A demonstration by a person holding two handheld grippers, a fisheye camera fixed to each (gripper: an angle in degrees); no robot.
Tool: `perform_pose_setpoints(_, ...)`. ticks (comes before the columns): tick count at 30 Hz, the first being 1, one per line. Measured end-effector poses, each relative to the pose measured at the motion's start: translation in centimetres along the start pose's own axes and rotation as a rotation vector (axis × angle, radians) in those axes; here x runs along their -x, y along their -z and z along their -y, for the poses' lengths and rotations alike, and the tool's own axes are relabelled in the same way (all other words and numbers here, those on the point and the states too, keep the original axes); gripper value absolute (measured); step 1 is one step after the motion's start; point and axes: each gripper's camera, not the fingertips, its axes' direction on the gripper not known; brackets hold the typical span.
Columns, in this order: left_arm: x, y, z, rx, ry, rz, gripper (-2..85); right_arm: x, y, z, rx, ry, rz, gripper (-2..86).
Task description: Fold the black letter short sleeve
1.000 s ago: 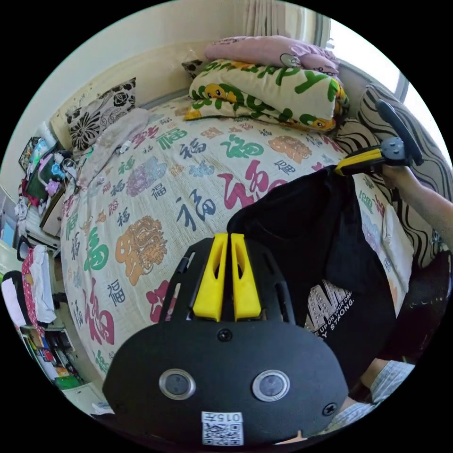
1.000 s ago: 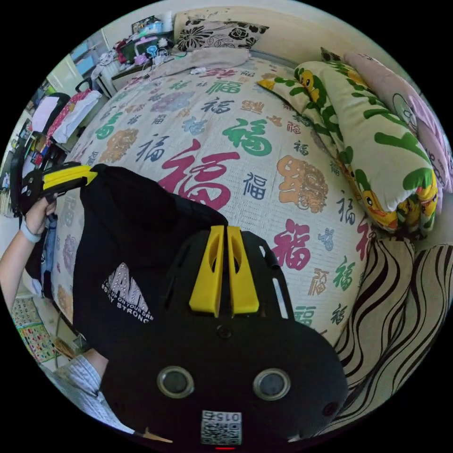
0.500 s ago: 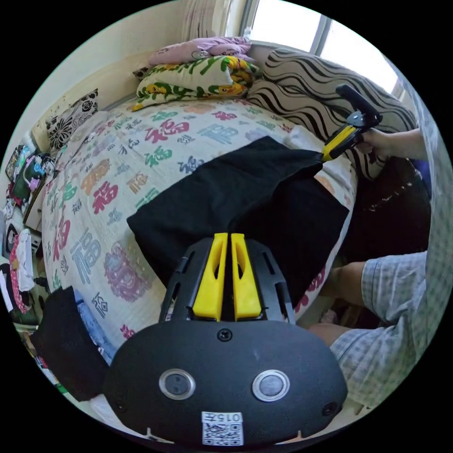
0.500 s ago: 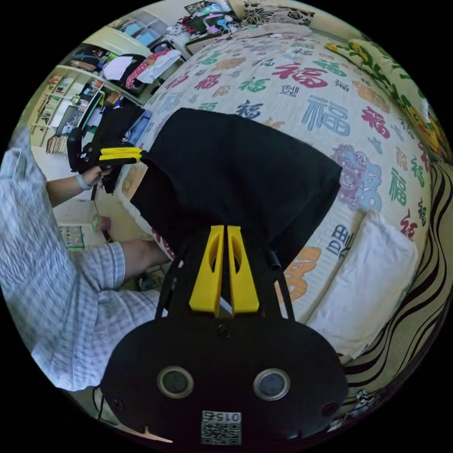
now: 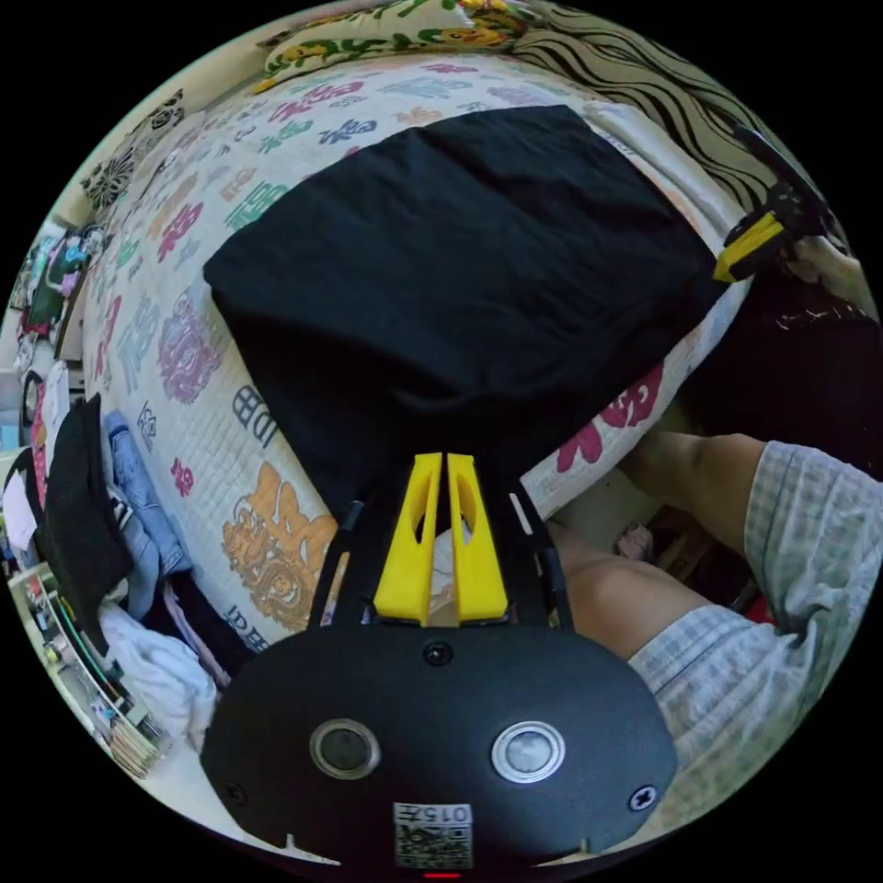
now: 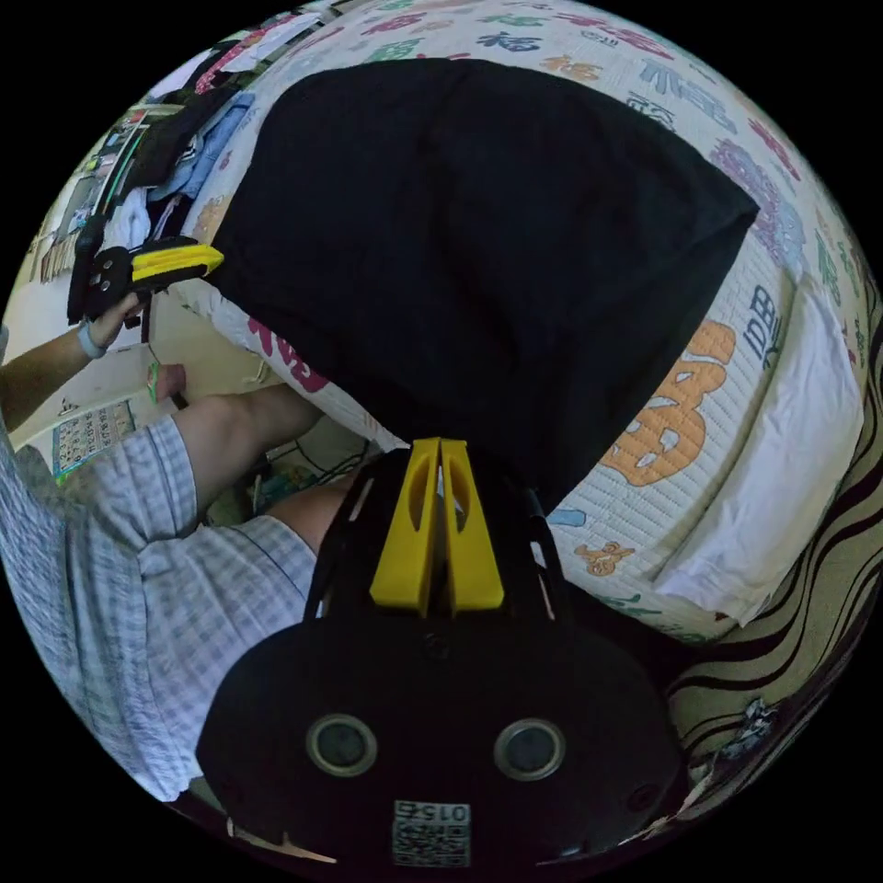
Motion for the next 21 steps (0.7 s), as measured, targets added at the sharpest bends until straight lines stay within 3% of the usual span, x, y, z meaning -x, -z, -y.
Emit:
perform_pose_setpoints(4,1.9,2.5,1.7,-0.173,0.093,-0.237,1.1,-0.4,1.5,1.6,-0.196,-0.078,0.151,-0.7)
perform_pose_setpoints(6,1.9,1.8,3.5,-0.193,0.096,-0.335,2.7,0.0,0.5,3.4,-0.182,-0.064,0.161,-0.8)
perform_pose_setpoints(9,1.8,-1.5,5.1,-0.088,0.108,-0.366,4.2,-0.4,-3.1,5.7,-0.041,-0.098,0.126,-0.9)
perform_pose_setpoints(11,1.9,-4.6,5.1,0.074,0.08,-0.336,4.3,-2.0,-4.1,5.9,-0.02,-0.161,0.248,-0.8)
perform_pose_setpoints(14,5.2,-3.9,4.1,0.043,0.12,-0.414,5.2,-4.6,-1.8,5.7,-0.09,-0.233,0.326,-0.1)
perform_pose_setpoints(19,20.0,1.3,2.6,-0.283,0.592,-0.356,8.6,-13.7,4.2,6.0,-0.361,-0.471,0.285,7.1)
perform_pose_setpoints(21,24.3,1.1,3.0,-0.32,0.699,-0.327,9.9,-16.8,5.4,6.9,-0.423,-0.554,0.263,8.8)
